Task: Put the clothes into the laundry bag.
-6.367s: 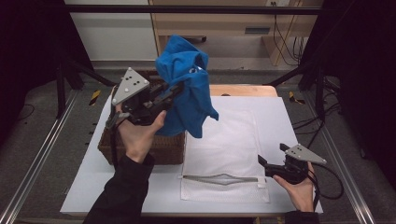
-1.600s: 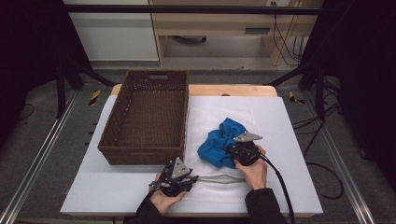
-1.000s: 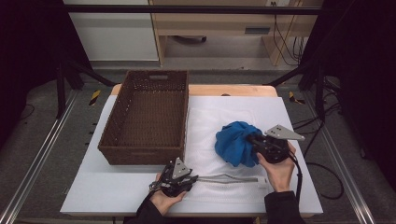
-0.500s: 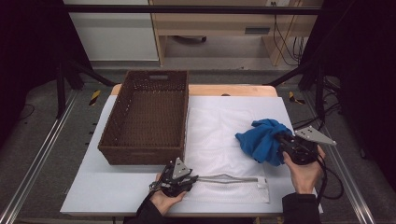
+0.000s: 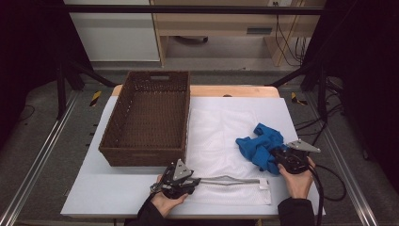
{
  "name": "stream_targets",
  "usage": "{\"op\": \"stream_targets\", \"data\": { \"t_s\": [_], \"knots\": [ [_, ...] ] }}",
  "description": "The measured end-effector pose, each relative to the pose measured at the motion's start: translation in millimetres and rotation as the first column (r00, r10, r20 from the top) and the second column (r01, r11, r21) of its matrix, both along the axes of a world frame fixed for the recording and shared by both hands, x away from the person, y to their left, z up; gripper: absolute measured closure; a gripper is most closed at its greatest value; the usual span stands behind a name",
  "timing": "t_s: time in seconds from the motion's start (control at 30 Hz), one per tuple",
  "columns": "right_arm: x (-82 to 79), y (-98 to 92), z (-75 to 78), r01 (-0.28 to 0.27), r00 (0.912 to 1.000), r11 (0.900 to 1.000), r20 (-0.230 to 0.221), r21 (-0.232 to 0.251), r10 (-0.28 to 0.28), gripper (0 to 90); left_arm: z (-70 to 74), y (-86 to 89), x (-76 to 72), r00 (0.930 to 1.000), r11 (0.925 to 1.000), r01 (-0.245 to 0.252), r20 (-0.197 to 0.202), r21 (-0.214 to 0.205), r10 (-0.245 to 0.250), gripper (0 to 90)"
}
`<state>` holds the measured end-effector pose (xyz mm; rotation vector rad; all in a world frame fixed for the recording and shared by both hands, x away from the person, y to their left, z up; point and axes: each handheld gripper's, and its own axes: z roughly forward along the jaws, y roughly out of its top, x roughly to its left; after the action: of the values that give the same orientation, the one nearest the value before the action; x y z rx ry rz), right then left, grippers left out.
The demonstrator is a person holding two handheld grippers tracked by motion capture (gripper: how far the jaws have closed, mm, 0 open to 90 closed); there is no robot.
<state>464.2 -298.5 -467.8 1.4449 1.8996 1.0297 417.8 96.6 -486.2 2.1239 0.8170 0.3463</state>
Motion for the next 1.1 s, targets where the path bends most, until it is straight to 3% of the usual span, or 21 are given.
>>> {"op": "stream_targets", "data": {
  "t_s": [0.17,0.3,0.4,0.57,0.63,0.73,0.9,1.03,1.1],
  "knots": [
    [-0.2,2.5,-9.8,0.005,1.0000,1.0000,0.002,0.004,-0.005,68.4,5.6,4.6,-2.4,1.0000,0.9995,0.004,-0.002,-0.032,-0.004,54.5],
    [-5.5,4.1,-5.9,0.012,0.9997,0.9999,0.023,0.001,-0.012,51.8,13.2,7.5,-7.1,0.9996,0.9970,0.027,0.012,-0.073,-0.027,54.8],
    [-15.2,-0.1,6.7,0.015,0.9976,0.9999,0.068,-0.007,-0.015,45.8,18.8,9.2,-10.7,0.9995,0.9965,0.029,0.014,-0.079,-0.028,56.9],
    [-36.9,-9.1,32.9,0.008,0.9898,0.9979,0.142,0.064,-0.017,40.5,26.9,13.0,-16.5,0.9998,0.9961,0.015,0.015,-0.087,-0.014,61.6],
    [-44.7,-5.6,45.6,-0.021,0.9844,0.9969,0.176,0.076,0.007,40.2,28.0,13.9,-18.8,0.9999,0.9961,0.009,0.010,-0.088,-0.008,64.8],
    [-49.7,10.9,55.2,-0.083,0.9798,0.9944,0.187,0.065,0.070,41.7,26.9,13.3,-23.4,1.0000,0.9976,0.006,0.000,-0.069,-0.006,70.8],
    [-50.2,54.6,46.7,-0.247,0.9607,0.9675,0.144,0.053,0.238,48.4,23.9,10.2,-26.7,0.9999,0.9990,0.009,-0.004,-0.044,-0.009,83.1],
    [-49.8,78.0,29.2,-0.333,0.9406,0.9405,0.095,0.068,0.326,54.1,19.9,8.1,-27.6,0.9997,0.9994,0.020,-0.012,-0.029,-0.021,89.3],
    [-50.2,87.2,21.3,-0.356,0.9334,0.9324,0.074,0.064,0.351,57.9,17.8,6.0,-28.3,0.9995,0.9993,0.026,-0.016,-0.025,-0.027,90.0]
  ]
}}
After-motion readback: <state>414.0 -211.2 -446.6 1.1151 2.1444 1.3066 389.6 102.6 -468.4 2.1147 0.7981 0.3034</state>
